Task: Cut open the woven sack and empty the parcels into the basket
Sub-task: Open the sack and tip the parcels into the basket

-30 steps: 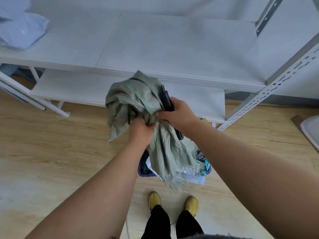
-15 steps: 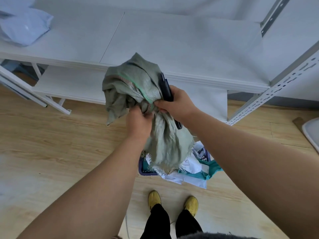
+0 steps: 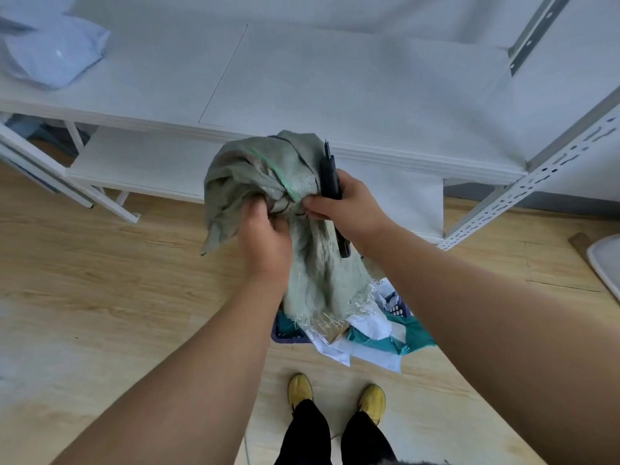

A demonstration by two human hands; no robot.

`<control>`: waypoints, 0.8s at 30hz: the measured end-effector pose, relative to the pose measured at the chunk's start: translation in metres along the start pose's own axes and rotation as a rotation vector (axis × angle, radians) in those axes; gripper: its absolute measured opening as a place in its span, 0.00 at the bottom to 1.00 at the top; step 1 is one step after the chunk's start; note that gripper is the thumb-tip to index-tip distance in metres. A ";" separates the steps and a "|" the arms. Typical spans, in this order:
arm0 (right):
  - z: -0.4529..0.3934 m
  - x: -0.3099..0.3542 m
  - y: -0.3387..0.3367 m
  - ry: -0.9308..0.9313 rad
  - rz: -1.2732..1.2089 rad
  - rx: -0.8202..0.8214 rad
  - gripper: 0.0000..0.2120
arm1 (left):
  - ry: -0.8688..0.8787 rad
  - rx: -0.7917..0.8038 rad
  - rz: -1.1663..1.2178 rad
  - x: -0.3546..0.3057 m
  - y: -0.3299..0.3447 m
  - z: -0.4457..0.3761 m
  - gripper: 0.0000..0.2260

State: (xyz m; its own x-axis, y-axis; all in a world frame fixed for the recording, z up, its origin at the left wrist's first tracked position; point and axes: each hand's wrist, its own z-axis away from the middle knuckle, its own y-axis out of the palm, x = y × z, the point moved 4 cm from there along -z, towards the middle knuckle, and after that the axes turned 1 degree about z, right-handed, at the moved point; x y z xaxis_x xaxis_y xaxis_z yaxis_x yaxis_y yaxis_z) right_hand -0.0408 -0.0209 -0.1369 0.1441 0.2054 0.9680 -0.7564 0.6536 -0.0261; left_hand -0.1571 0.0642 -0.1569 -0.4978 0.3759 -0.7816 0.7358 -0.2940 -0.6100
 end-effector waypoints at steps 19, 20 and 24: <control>0.000 -0.022 -0.019 0.121 -0.097 -0.101 0.07 | 0.015 0.133 -0.063 -0.001 0.011 0.002 0.02; 0.000 -0.019 -0.019 0.088 -0.140 -0.094 0.07 | 0.043 0.072 -0.026 -0.005 0.007 0.002 0.03; -0.002 -0.017 -0.023 0.111 -0.059 -0.090 0.07 | 0.044 0.158 -0.046 -0.003 0.013 0.006 0.04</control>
State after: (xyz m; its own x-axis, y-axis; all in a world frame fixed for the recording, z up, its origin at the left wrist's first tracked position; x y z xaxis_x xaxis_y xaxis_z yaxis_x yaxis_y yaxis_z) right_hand -0.0247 -0.0382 -0.1531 0.2602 0.2402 0.9352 -0.6847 0.7288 0.0034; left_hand -0.1489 0.0537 -0.1628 -0.5063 0.4290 -0.7481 0.6299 -0.4086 -0.6605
